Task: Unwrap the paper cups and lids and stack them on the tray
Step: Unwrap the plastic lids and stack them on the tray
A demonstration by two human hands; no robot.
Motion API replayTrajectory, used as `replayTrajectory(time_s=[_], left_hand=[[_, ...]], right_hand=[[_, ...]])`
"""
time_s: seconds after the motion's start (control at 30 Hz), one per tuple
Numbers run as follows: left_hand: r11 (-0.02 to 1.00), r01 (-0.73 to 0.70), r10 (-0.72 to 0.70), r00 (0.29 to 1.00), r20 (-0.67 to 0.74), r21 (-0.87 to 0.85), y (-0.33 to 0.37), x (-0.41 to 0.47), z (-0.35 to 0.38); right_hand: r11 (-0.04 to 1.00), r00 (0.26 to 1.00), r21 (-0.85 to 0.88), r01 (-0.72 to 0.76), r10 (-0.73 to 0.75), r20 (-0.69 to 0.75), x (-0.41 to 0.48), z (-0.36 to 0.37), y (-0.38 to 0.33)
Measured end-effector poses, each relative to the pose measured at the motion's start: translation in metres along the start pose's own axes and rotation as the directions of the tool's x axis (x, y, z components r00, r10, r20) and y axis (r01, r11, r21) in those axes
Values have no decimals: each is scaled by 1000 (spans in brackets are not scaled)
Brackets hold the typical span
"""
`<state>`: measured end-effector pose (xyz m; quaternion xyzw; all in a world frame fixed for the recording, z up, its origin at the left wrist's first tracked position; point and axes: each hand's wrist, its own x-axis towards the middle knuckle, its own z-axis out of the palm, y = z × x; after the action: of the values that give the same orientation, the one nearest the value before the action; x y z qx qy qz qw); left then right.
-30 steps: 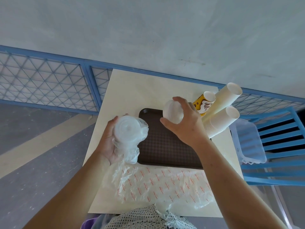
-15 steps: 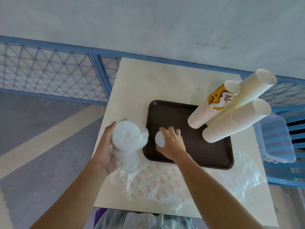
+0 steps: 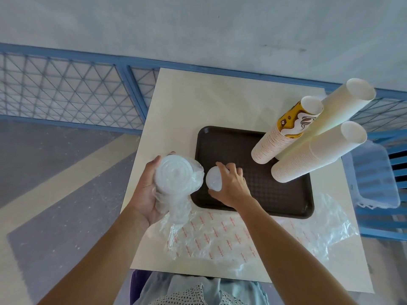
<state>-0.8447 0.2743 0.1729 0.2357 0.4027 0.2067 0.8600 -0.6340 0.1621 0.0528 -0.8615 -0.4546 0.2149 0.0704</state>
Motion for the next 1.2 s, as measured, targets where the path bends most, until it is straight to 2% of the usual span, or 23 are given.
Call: replayTrajectory(time_s=[0.17, 0.33, 0.43, 0.5, 0.57, 0.6, 0.67, 0.73, 0.8, 0.87, 1.2], left_hand=[[1000, -6, 6, 1000, 7, 6, -3, 0, 5], [1000, 11, -11, 1000, 6, -3, -6, -3, 7], [1000, 2, -2, 1000, 14, 3, -6, -6, 8], [1000, -4, 3, 1000, 28, 23, -5, -7, 8], [998, 3, -5, 999, 47, 56, -5, -9, 10], [998, 4, -8, 998, 66, 70, -5, -9, 11], [994, -1, -9, 996, 89, 108, -7, -10, 14], [988, 6, -25, 992, 124, 153, -6, -14, 20], [983, 10, -39, 988, 152, 185, -5, -16, 23], [979, 5, -40, 985, 166, 204, -4, -17, 26], [964, -40, -5, 986, 168, 264, -4, -14, 30]], right_hand=[[999, 1000, -37, 23, -24, -14, -1, 3, 0], [996, 1000, 93, 1, -1, 0, -12, -16, -5], [944, 972, 328, 35, 45, -232, -28, -51, -19], [884, 904, 436, 169, 38, -426, -41, -82, -37], [842, 852, 412, 347, -98, -515, -55, -110, -59], [829, 840, 369, 421, -203, -503, -61, -121, -70], [823, 835, 259, 506, -392, -386, -70, -137, -88], [846, 847, 135, 517, -482, -225, -76, -141, -98], [861, 858, 52, 506, -497, -126, -79, -139, -101], [866, 863, 15, 499, -496, -94, -81, -140, -102], [900, 901, 53, 432, -429, -66, -80, -140, -109]])
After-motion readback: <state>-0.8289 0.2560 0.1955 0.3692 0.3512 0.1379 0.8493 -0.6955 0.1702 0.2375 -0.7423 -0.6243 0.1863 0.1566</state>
